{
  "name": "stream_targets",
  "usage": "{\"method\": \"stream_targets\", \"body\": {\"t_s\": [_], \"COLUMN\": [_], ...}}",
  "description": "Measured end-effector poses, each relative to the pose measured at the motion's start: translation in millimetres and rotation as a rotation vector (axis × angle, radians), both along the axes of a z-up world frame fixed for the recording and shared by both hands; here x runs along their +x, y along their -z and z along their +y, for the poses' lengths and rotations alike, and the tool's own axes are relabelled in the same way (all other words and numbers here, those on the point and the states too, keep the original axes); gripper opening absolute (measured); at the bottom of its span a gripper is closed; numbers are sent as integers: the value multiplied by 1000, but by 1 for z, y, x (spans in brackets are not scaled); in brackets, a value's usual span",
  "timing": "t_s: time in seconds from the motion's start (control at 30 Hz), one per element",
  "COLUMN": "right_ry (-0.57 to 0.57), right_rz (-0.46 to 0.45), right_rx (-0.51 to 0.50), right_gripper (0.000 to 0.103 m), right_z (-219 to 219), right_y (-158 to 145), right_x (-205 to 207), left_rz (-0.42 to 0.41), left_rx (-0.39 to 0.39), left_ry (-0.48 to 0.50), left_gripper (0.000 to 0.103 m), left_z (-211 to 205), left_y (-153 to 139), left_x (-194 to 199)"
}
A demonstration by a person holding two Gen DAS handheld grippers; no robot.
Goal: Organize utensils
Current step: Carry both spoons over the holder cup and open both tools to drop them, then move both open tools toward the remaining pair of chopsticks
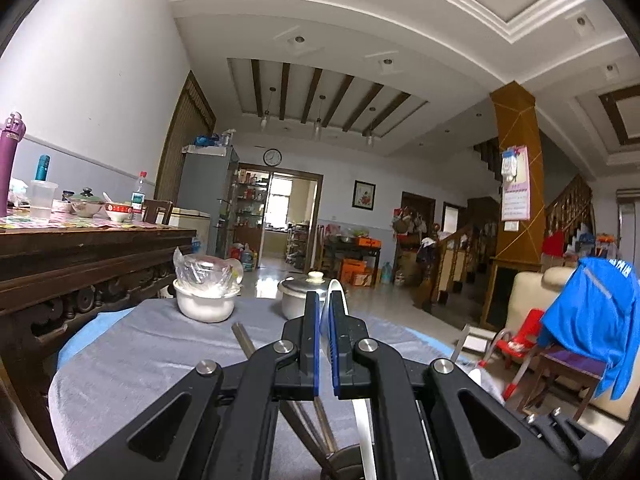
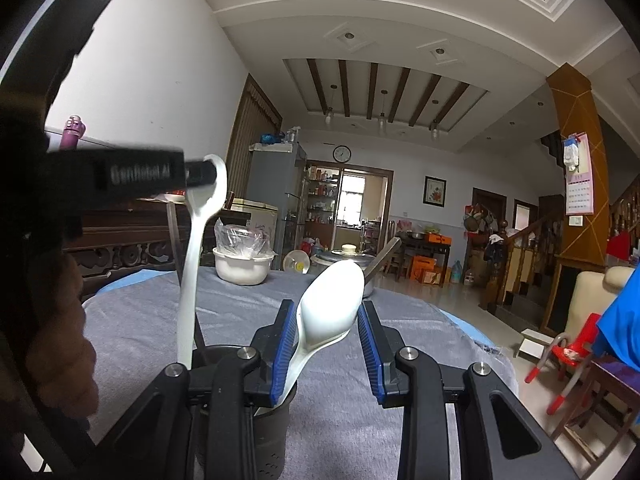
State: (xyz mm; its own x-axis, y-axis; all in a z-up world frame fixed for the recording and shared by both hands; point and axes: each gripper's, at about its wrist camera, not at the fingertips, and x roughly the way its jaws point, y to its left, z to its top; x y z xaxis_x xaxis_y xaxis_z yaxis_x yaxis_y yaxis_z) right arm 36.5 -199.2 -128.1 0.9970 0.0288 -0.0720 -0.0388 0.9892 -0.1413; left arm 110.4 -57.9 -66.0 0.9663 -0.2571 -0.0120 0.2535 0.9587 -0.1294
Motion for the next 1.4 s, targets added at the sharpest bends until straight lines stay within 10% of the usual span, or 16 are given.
{"method": "stream_targets", "body": {"t_s": [0.3,0.43,0.8,1.4], "right_ry": [-5,-16,-5,206], "right_rz": [1,4,-32,166], "right_rx": [8,11,14,390], "right_gripper": [34,34,51,50], "right_z": [-1,-2,-10,-118], "right_y": [-2,0,-6,-2], "right_x": [0,-1,-7,22], "left_rz": [34,13,-67,312], "left_rx": [69,58,35,-162], "left_ry": [11,5,-92,-246], "left_gripper": [5,35,68,85], "left_z": [-8,-1,32,124], "left_y": [15,7,-30,-1], "left_x": [1,-7,-25,38]}}
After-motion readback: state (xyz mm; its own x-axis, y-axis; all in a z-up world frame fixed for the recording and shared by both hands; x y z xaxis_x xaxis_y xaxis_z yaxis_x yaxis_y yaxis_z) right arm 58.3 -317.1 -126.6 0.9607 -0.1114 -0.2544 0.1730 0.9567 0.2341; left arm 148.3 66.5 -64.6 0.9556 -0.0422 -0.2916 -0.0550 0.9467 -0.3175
